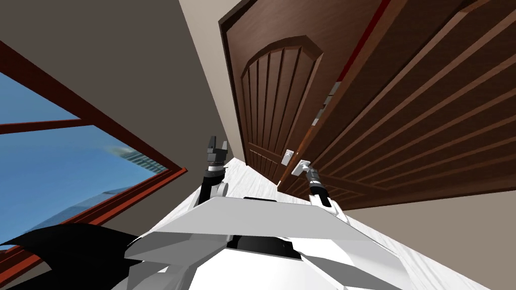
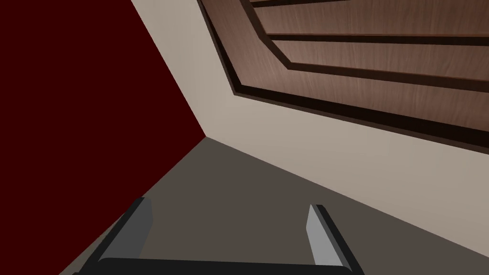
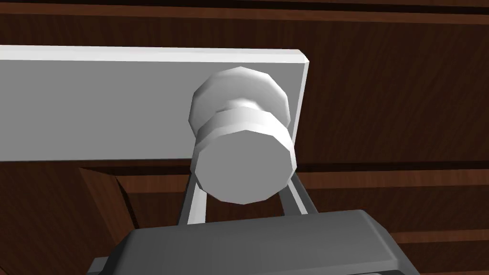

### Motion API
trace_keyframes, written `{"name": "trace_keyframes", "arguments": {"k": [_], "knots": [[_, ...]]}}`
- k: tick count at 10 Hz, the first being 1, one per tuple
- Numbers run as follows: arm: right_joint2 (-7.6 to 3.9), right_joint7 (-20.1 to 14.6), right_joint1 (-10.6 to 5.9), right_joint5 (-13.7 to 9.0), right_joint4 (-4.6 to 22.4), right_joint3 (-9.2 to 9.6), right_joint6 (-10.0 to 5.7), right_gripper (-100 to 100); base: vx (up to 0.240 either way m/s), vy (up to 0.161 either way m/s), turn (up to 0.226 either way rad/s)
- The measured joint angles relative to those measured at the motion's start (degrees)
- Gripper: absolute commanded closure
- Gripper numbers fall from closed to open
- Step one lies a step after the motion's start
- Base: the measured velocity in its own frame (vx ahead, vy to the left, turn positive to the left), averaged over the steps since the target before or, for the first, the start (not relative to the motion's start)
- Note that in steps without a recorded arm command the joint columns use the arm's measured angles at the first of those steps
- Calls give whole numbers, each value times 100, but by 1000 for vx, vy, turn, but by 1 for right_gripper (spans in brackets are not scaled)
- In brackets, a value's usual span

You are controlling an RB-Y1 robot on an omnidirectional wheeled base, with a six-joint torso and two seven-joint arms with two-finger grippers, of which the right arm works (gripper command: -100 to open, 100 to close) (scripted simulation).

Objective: Pull the door open

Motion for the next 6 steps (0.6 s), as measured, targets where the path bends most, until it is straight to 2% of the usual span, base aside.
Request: {"name": "trace_keyframes", "arguments": {"k": [1, 2, 4, 6], "knots": [[-9, -17, 95, 2, -11, -17, -6, 100, -234, -69, 108], [-49, -63, 177, 9, -74, 43, 26, -100, -239, -34, 103], [-62, -124, 216, 28, -167, 158, 10, -100, -191, 20, 50], [-87, -205, 263, 44, -264, 287, -19, -100, -182, 59, 71]]}}
